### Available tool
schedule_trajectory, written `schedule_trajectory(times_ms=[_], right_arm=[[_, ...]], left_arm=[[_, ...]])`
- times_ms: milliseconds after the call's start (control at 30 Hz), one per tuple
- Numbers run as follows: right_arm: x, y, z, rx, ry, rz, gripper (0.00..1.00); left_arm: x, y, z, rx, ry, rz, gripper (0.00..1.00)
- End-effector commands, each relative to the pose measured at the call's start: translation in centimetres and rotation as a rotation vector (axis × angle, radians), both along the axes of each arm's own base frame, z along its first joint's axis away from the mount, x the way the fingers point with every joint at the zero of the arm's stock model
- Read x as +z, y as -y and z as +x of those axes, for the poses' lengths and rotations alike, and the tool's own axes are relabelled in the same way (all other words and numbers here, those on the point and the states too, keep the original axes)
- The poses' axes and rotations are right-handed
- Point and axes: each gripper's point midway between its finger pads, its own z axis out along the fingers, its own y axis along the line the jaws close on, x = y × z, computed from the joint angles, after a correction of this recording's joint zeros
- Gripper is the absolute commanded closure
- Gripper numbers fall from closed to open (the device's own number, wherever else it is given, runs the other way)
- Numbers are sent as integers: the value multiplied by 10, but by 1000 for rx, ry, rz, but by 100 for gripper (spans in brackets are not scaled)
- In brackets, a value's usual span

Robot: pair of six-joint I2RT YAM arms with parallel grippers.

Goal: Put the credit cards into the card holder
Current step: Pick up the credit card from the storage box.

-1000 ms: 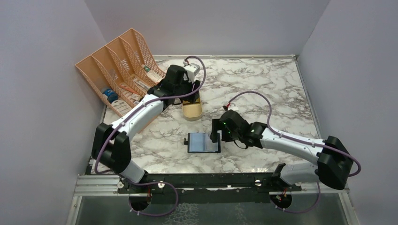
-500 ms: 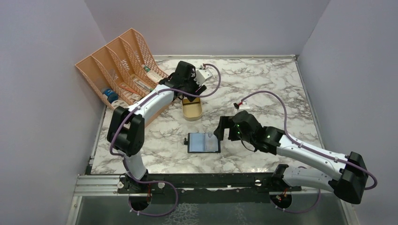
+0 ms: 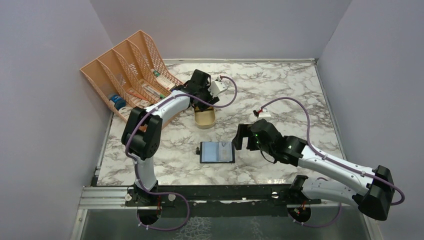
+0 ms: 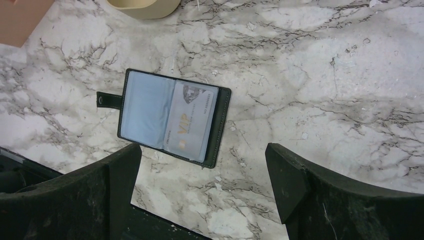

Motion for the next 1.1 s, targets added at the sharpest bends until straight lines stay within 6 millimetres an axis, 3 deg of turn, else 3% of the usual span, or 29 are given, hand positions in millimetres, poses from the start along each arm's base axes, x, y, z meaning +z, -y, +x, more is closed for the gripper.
schedule_trajectory(times_ms=[0,300,600,800,1067], right_arm=[[14,6,5,-41,36,19,3],[14,9,5,-47,40,6,3],[16,11,6,-47,54,-5,3],[19,8,8,-42,61,-1,3],[19,11,7,-51,59,3,3]], left_arm=[[-4,-7,18,28,54,59,37],[-5,-12,28,70,131,99,37],[-14,-4,11,3,122,107,36],[-22,-9,16,23,135,154,37],[-10,-13,25,60,197,176,44]])
